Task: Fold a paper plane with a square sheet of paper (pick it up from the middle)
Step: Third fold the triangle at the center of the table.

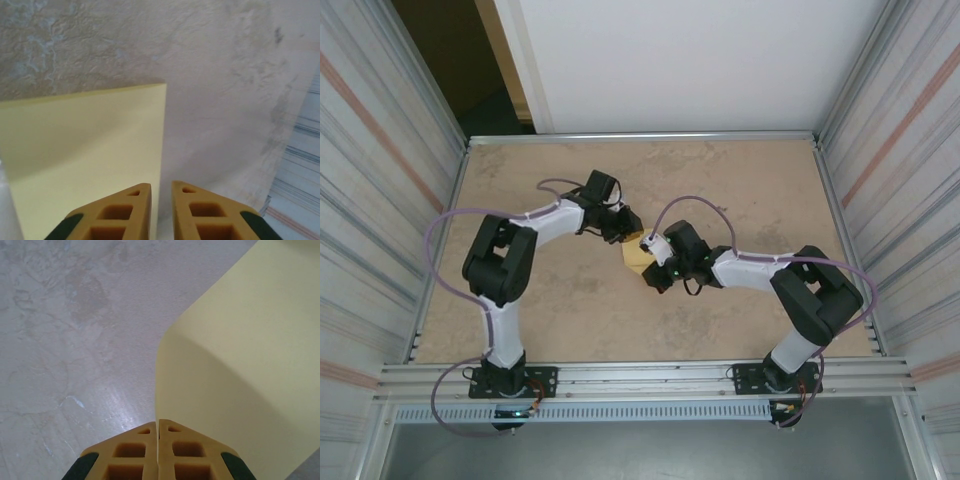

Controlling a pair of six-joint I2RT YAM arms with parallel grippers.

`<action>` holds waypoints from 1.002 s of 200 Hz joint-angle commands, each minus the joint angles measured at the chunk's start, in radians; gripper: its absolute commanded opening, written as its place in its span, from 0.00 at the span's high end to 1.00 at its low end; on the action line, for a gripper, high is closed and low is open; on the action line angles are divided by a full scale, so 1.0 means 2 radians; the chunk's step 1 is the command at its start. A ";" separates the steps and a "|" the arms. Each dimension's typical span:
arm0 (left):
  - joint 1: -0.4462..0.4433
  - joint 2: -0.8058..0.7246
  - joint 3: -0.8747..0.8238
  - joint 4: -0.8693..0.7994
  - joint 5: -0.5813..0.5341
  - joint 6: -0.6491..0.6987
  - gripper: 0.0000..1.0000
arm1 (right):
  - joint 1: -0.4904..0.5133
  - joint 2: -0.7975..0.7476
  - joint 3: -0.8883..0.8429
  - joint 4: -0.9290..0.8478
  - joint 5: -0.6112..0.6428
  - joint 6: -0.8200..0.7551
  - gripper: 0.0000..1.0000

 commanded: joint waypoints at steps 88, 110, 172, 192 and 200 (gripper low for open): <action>-0.014 0.082 0.053 -0.105 -0.037 0.064 0.88 | -0.033 0.009 0.000 0.011 -0.019 0.076 1.00; -0.014 0.087 0.051 -0.110 -0.038 0.071 0.89 | -0.035 0.016 0.008 -0.001 -0.003 0.081 1.00; -0.014 0.091 0.054 -0.113 -0.034 0.081 0.90 | -0.039 0.040 0.039 -0.041 0.037 0.094 1.00; -0.014 0.092 0.055 -0.114 -0.032 0.083 0.90 | -0.039 0.047 0.046 -0.049 0.047 0.095 1.00; -0.014 0.091 0.055 -0.113 -0.031 0.083 0.90 | -0.039 0.049 0.048 -0.050 0.046 0.095 1.00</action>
